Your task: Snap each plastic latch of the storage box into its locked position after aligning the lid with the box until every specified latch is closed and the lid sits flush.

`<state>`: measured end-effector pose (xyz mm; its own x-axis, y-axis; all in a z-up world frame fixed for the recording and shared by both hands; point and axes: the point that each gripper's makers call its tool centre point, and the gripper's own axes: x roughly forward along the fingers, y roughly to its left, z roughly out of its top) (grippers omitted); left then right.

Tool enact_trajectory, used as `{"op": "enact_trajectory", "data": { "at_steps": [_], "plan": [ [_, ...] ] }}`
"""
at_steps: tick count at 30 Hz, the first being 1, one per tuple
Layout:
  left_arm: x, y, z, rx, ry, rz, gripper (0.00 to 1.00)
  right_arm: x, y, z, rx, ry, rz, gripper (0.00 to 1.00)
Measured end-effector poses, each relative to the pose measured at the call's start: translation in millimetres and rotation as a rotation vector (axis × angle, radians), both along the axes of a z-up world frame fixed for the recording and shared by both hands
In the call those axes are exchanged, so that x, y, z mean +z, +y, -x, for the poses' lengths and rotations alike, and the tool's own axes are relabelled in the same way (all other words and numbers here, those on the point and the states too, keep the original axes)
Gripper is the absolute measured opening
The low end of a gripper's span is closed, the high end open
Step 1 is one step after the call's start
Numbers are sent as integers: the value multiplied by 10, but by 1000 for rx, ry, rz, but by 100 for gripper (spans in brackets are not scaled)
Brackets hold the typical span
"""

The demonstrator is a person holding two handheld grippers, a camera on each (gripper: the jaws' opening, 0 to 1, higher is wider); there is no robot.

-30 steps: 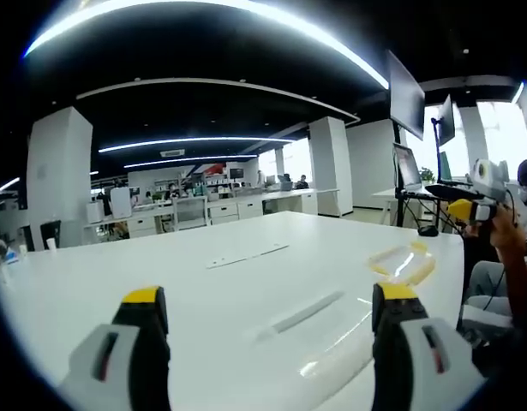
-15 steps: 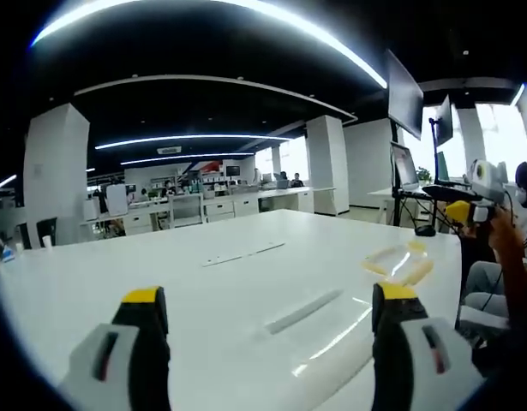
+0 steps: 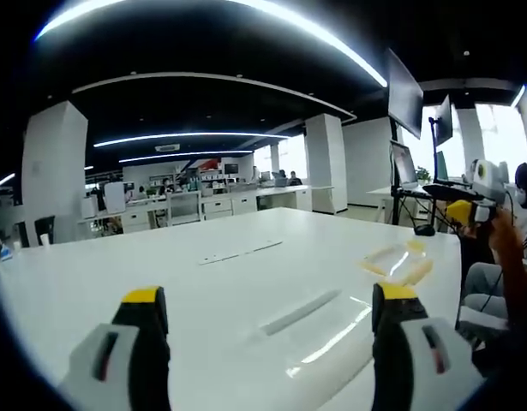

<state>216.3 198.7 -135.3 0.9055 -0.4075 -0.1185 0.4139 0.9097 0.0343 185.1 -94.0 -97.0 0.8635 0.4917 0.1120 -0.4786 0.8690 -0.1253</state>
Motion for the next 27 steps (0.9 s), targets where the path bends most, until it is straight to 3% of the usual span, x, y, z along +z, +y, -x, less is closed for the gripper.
{"op": "enact_trajectory", "data": {
  "at_steps": [8,11,27],
  "plan": [
    [-7,-80,-9,-7,0,-7,99,22,-61,-2,-16,-9,4,99],
    [61,-78,-12,13,-41,14,99,28,-70,1,-18,-12,6,99],
    [-20,-199,-57,-8,4,49,99,15,-68,-11,-11,-8,19,99]
  ]
}}
